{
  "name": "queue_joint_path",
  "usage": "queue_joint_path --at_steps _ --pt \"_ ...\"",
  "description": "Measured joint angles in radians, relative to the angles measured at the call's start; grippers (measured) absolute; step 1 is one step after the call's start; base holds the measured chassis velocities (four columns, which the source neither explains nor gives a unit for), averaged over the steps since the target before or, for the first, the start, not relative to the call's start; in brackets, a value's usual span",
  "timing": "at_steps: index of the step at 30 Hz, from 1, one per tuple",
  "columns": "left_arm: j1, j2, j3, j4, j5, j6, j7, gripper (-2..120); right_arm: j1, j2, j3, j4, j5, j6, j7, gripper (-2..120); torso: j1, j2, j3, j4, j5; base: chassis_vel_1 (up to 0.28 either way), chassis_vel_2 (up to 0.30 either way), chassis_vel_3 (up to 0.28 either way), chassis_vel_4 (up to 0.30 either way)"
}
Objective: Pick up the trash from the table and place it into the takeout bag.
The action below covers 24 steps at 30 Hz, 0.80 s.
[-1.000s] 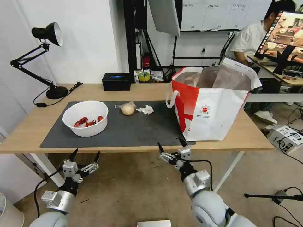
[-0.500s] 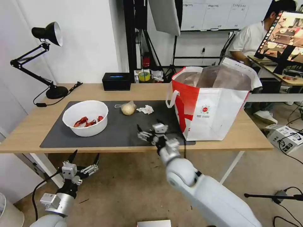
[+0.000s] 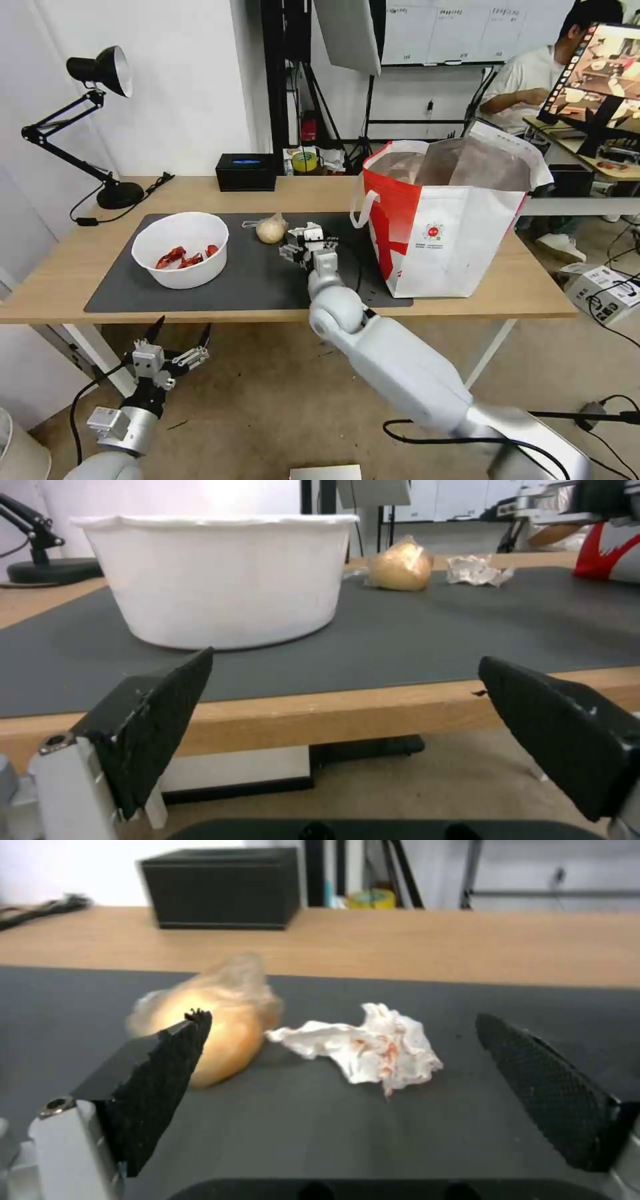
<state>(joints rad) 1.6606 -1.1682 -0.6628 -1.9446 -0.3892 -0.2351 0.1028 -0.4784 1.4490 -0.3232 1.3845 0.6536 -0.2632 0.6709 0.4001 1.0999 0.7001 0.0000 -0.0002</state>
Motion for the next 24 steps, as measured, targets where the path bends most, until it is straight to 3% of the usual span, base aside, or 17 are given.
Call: queue_joint_path --at_steps 10,24 --pt "-0.002 -0.023 0.011 -0.003 0.016 -0.007 0.001 100 0.081 0.109 0.044 -0.189 0.016 -0.018 0.068 100 0.0 0.0 0.0 0.0 0.0001 0.0 0.0 0.0 0.0" --pt "0.0 -0.013 0.017 -0.023 0.016 -0.006 0.002 100 0.092 0.12 0.083 -0.227 0.102 -0.047 0.101 100 0.0 0.0 0.0 0.0 0.0002 0.0 0.0 0.0 0.0"
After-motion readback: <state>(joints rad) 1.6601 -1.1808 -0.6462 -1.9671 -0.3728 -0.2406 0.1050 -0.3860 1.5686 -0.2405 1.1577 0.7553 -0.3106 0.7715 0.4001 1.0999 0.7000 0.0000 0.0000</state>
